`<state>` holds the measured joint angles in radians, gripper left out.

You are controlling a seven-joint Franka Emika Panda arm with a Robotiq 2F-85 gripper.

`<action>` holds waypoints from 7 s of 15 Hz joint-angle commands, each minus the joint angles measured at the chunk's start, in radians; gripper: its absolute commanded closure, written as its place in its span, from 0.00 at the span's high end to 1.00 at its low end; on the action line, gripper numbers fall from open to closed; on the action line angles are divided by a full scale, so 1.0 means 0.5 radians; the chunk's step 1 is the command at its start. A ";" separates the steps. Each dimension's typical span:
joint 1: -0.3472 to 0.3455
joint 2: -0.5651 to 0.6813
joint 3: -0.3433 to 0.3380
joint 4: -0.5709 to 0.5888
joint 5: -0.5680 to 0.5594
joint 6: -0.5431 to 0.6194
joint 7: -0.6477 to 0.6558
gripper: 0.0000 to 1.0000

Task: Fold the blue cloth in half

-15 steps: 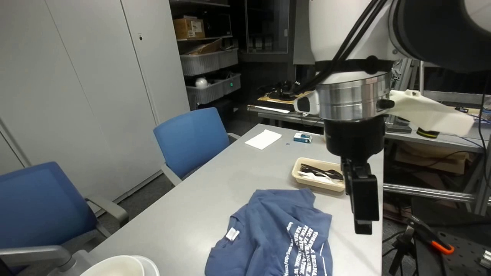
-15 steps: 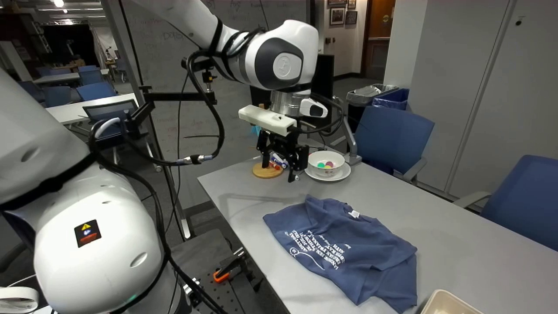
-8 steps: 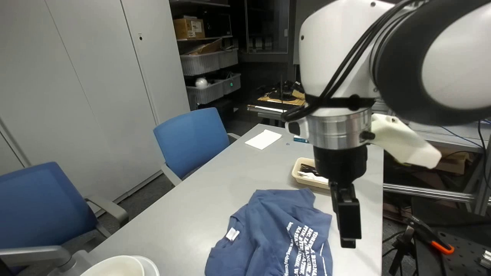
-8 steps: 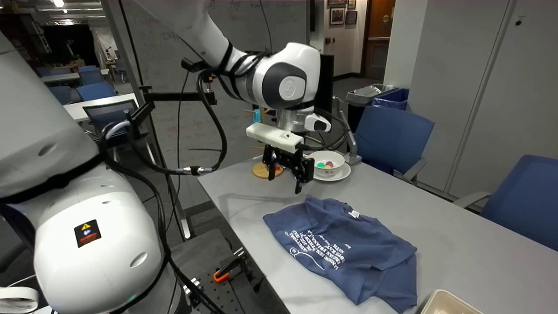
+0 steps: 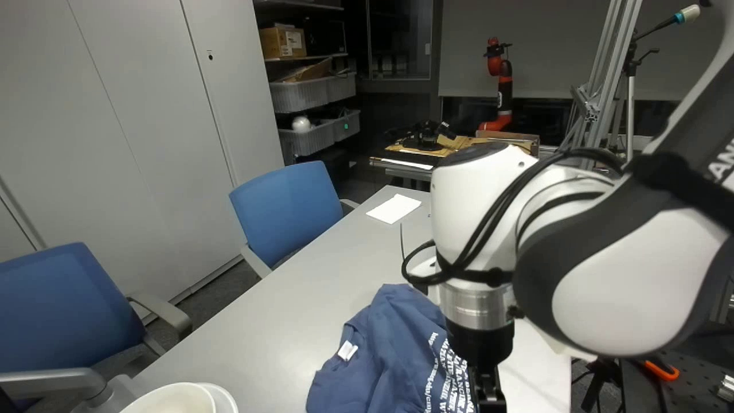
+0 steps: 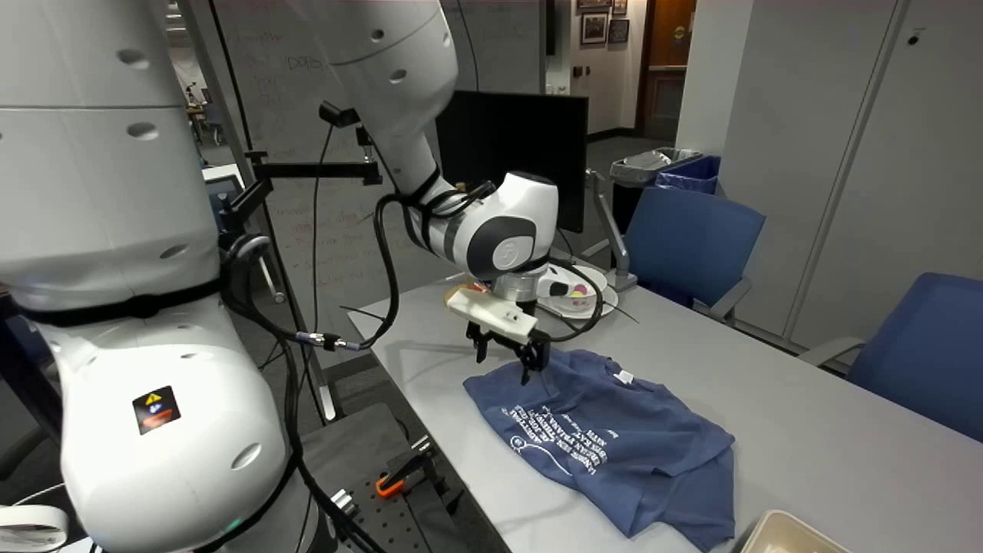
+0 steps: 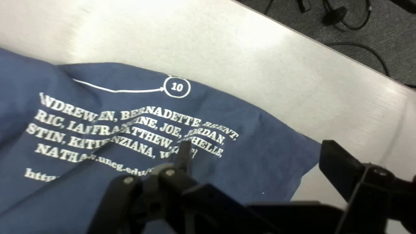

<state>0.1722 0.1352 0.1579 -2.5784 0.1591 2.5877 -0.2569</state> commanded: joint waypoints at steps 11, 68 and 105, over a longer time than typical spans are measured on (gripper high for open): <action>-0.008 0.357 0.156 0.187 -0.099 0.118 -0.013 1.00; 0.355 1.128 0.132 0.943 -0.963 0.353 0.020 0.00; 0.083 -0.398 -0.168 -0.340 -2.094 0.045 2.235 0.84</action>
<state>0.2432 -0.0650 0.0234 -2.7551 -0.9671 2.5477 0.9364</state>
